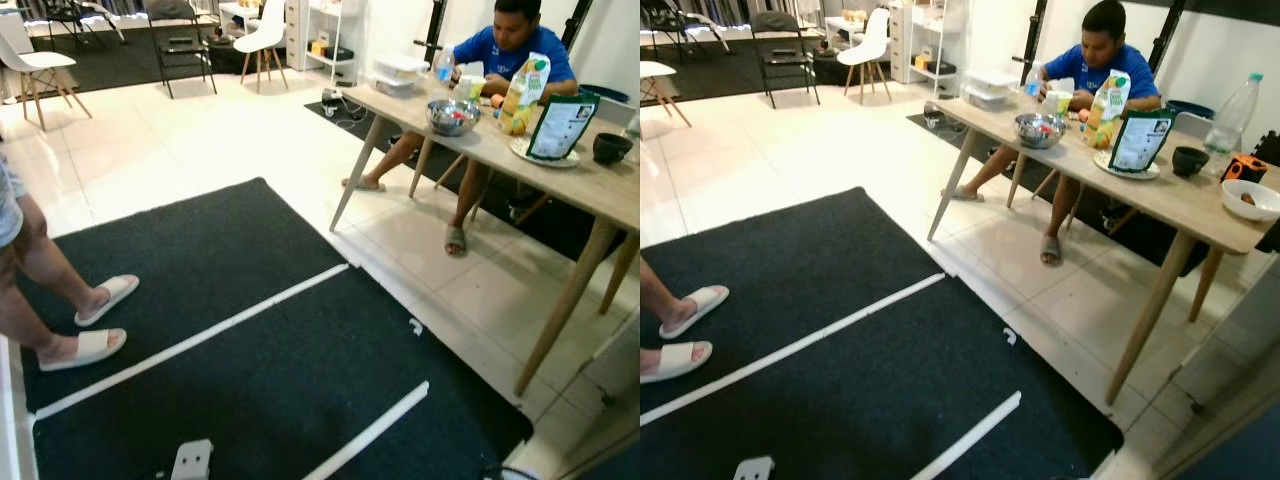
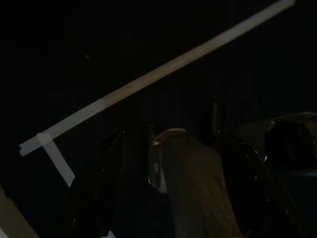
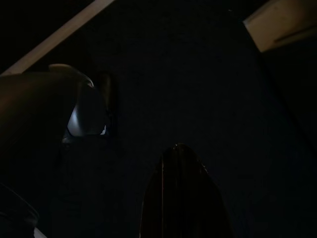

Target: Restocking fridge

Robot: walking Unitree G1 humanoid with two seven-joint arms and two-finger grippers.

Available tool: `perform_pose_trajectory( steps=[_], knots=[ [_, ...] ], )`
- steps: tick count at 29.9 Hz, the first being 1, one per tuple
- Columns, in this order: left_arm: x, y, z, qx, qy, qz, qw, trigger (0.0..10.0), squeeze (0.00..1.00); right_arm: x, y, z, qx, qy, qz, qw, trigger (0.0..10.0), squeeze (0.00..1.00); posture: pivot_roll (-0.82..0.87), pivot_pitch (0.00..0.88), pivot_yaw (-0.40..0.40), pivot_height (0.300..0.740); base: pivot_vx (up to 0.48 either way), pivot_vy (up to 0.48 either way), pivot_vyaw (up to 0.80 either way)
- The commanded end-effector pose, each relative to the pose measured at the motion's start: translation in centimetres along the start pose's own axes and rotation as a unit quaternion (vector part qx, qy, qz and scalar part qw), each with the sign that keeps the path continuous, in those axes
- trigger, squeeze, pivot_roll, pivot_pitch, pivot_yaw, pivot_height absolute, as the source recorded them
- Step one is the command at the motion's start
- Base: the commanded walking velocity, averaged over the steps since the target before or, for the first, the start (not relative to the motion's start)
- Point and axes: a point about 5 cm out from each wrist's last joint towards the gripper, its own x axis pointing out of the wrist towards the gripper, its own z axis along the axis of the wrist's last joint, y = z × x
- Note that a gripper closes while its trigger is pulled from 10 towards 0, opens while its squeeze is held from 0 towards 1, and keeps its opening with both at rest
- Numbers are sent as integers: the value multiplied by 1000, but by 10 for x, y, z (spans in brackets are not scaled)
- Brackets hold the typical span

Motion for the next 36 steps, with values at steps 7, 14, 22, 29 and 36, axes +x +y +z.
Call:
perform_pose_trajectory(
  steps=[7, 14, 22, 29, 36],
  knots=[
    [0, -2, -5, 5, 9, -4, 1000, 10000, 0, 0, -1, 1, 7, 5, -7, 1000, 10000, 0, -44, 32, -23, 740, 303, 0, 0],
    [0, -3, -5, 5, 10, -5, 1000, 10000, 0, 1, 1, 2, 9, 6, -5, 1000, 10000, 0, -44, 32, -23, 740, 303, 0, -670],
    [0, -3, -6, 4, 11, -7, 1000, 10000, 0, 1, 1, 5, 11, -2, -9, 1000, 10000, 0, -45, 35, -26, 740, 304, 0, -684],
    [0, -4, -6, 5, 11, -7, 1000, 10000, 0, 1, 1, 6, 4, -2, -11, 1000, 10000, 0, -45, 32, -27, 740, 304, 0, 0],
    [0, -5, -6, 6, 11, -7, 1000, 10000, 0, 1, 1, 6, -1, -2, -10, 1000, 10000, 0, -44, 29, -28, 740, 300, 0, 0]
  ],
)
